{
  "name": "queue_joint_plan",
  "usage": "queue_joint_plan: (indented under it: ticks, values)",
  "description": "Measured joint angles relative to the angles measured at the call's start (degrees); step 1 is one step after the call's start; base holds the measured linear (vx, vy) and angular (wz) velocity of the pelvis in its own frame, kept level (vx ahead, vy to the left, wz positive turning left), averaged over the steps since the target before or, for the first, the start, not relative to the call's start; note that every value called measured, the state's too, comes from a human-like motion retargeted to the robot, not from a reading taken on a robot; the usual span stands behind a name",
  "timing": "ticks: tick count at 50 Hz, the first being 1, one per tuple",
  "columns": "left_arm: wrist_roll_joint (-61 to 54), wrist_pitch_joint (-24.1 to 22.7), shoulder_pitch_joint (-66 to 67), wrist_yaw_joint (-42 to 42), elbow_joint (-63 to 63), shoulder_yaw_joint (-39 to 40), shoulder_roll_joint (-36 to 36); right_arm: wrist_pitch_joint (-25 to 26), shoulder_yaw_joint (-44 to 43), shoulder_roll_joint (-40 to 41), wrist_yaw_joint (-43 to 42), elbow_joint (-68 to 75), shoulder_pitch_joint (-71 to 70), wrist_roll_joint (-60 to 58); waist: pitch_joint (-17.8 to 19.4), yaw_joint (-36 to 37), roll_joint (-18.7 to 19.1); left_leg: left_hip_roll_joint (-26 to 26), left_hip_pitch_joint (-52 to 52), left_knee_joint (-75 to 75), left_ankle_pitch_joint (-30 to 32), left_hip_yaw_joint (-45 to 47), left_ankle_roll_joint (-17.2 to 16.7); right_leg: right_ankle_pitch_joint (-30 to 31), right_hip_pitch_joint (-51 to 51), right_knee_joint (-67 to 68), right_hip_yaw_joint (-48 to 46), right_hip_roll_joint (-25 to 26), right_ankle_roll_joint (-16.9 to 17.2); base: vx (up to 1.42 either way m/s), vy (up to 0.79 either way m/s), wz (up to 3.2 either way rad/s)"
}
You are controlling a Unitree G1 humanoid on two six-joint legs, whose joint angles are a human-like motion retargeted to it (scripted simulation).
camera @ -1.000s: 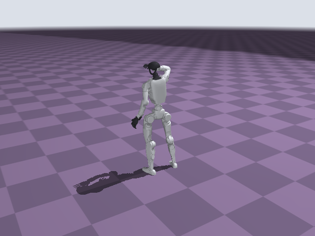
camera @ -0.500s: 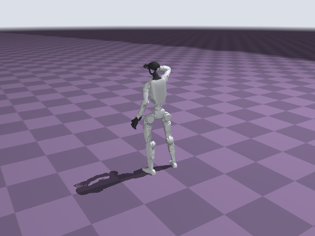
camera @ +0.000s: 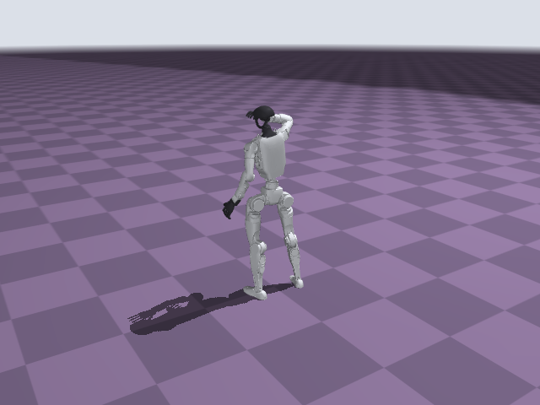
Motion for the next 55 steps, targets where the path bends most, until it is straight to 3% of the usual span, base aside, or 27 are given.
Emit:
queue_joint_plan:
  ticks: [6,10,14,17,23,27,30,33,38,42,45,50,55]
  values:
    - [3.06,1.84,0.02,-2.63,1.72,-8.48,4.88,0.94,14.02,9.85,-2.40,2.20,-16.69,-0.81,-0.58,-1.34,0.13,0.16,-0.02,-0.17,0.08,0.61,0.30,0.16,-0.63,0.23,0.70,0.22,-0.11,0.00,0.00,0.00]
    - [4.06,1.21,-0.55,-3.49,-1.54,-12.07,6.87,-0.66,17.39,10.24,-3.67,1.90,-19.81,1.03,-0.63,-1.65,0.91,0.25,-0.59,-0.23,0.30,-0.06,0.37,0.31,-0.80,0.24,0.03,0.27,-0.04,-0.01,0.00,0.05]
    - [2.85,-0.53,-1.09,-3.32,-5.64,-9.45,5.90,-2.26,12.00,2.41,-3.37,-0.89,-12.39,2.85,-0.37,-0.86,1.35,0.32,-1.32,-0.17,0.53,-1.06,0.25,0.47,-0.79,0.09,-1.02,0.29,0.00,-0.02,0.00,0.22]
    - [1.08,-1.43,-1.24,-2.62,-7.51,-4.78,3.25,-2.78,2.34,-3.30,-1.91,-2.92,-1.37,4.16,-0.10,-0.22,1.55,0.49,-1.73,-0.06,0.66,-1.43,-0.06,0.62,-0.85,-0.05,-1.45,0.45,0.00,0.00,0.00,0.00]
    - [-1.29,-1.02,-1.07,0.54,-5.90,0.12,-0.18,-0.97,-7.48,-3.27,-0.77,-3.31,7.81,3.05,-0.44,-0.02,0.81,0.30,-1.72,0.06,0.58,-0.68,-0.18,0.82,-1.22,-0.16,-0.64,0.31,0.00,0.00,0.00,-0.03]
    - [-1.32,0.65,-1.55,0.14,-2.50,-3.46,1.29,1.27,0.43,2.65,-2.25,-1.46,-2.74,0.68,-0.84,-0.63,0.16,-0.12,-1.24,0.03,0.39,0.25,0.21,0.79,-1.47,0.03,0.48,-0.08,-0.02,-0.01,0.02,-0.21]
    - [-0.59,1.76,-1.66,-2.16,-1.46,-6.56,1.60,1.79,11.00,9.30,-3.71,2.37,-15.02,0.09,-1.08,-1.75,1.40,-0.03,-1.12,0.00,0.36,0.70,0.26,0.81,-1.71,0.15,0.98,0.04,-0.16,0.00,0.00,0.00]
    - [0.28,1.85,-1.00,-3.80,-2.58,-8.05,1.97,1.31,15.33,11.43,-3.96,3.89,-19.36,0.75,-1.41,-2.59,2.37,0.08,-1.38,0.03,0.40,0.43,0.21,0.88,-1.76,0.11,0.71,0.12,-0.20,0.00,0.00,0.00]
    - [0.51,0.32,-0.38,-3.33,-5.34,-6.11,1.33,-0.33,14.25,3.07,-3.17,2.56,-15.78,2.40,-1.11,-3.38,3.35,0.03,-2.17,0.07,0.71,-1.42,-0.05,0.82,-1.27,0.00,-1.19,-0.08,-0.13,-0.01,0.01,0.32]
    - [0.06,-1.32,0.56,-1.01,-7.18,-2.28,-0.81,-1.92,6.77,-6.55,-1.15,1.24,-5.50,4.26,-0.60,-3.87,4.06,0.06,-2.84,0.14,1.06,-2.87,-0.68,0.80,-0.86,-0.12,-2.76,-0.14,0.00,-0.01,0.00,0.33]
    - [-0.75,-1.81,1.74,0.74,-7.42,0.16,-2.21,-2.19,0.54,-9.36,0.47,1.46,1.62,4.70,-0.40,-4.56,4.17,0.14,-3.12,0.18,1.23,-3.26,-1.07,0.84,-0.79,-0.22,-3.21,-0.07,0.00,0.00,0.00,0.06]
    - [-2.02,-0.51,2.71,1.20,-3.67,0.03,-1.24,-0.03,-0.33,-5.79,0.86,1.33,0.38,1.70,-0.35,-5.27,2.44,-0.05,-2.83,0.12,1.10,-2.39,-0.76,0.95,-1.10,-0.25,-2.26,-0.22,-0.01,0.00,0.00,-0.10]
    - [-1.48,1.86,2.19,-0.77,1.37,-2.00,-1.19,2.01,13.31,6.31,-0.80,3.94,-16.78,-0.98,-0.68,-6.11,2.70,0.14,-2.43,-0.01,0.88,-0.75,-0.22,1.24,-1.85,-0.32,-0.52,0.14,-0.06,-0.01,-0.01,-0.29]
